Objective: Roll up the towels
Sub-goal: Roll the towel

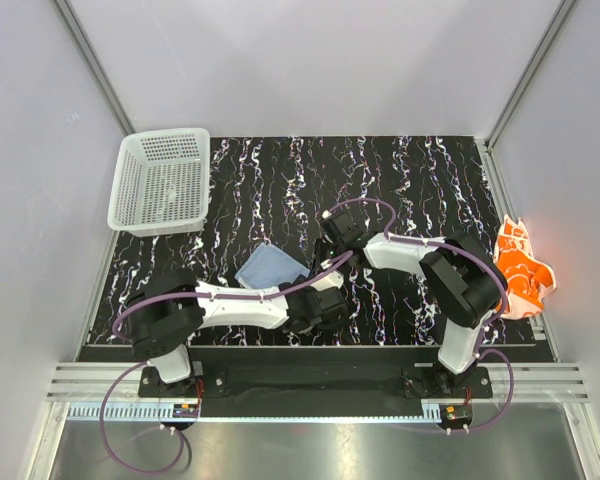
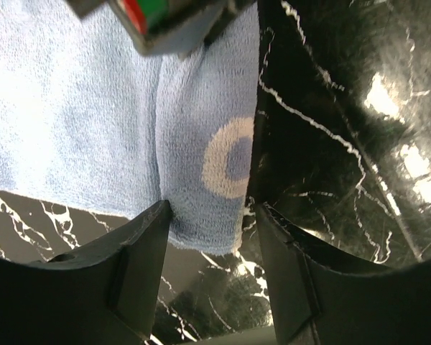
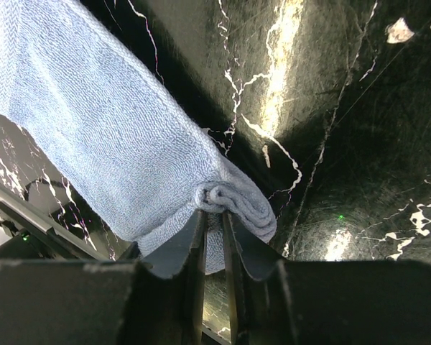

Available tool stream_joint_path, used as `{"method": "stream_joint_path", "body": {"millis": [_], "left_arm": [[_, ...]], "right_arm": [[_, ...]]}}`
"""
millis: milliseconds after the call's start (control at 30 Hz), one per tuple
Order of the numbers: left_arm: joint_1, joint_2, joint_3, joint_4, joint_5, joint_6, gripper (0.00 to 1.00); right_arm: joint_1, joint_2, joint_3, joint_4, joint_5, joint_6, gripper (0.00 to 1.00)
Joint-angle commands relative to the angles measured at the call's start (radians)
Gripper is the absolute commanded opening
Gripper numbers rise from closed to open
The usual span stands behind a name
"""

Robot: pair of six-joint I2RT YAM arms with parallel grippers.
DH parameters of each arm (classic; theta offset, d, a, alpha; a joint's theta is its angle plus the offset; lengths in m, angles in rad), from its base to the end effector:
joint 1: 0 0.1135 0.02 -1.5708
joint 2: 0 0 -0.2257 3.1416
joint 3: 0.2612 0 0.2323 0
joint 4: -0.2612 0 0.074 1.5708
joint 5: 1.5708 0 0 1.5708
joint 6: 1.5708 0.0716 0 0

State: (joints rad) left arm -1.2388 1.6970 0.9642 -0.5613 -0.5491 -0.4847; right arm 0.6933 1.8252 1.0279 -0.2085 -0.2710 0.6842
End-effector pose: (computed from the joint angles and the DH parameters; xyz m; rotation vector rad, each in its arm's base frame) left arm 0.1306 -0.2641 0.1019 0.8436 2.4011 0.1976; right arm 0.2593 0.2404 0.0925 -0.1219 2.7630 0.8007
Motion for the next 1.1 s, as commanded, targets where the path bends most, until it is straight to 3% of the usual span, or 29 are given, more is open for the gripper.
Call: {"method": "stream_joint_path", "body": {"millis": [0,300,933,1067], "left_arm": [[0.001,0.039,-0.034,0.067,0.057,0.006,0.57],[0.001,0.070,-0.050,0.101,0.098,0.009,0.50],[0.002,0.073,-0.055,0.112,0.146,0.012,0.09],[0.016,0.015,-0.081,0.146,0.221,0.008,0.06]], "right_arm": [[-0.015,0.068,-0.017,-0.109,0.096,-0.054,0.21],[-0.020,0.077,-0.005,-0.120,0.095,-0.057,0.20],[-0.086,0.034,0.012,-0.186,0.085,-0.114,0.21],[-0.138,-0.035,0.021,-0.227,0.105,-0.123,0.28]]}}
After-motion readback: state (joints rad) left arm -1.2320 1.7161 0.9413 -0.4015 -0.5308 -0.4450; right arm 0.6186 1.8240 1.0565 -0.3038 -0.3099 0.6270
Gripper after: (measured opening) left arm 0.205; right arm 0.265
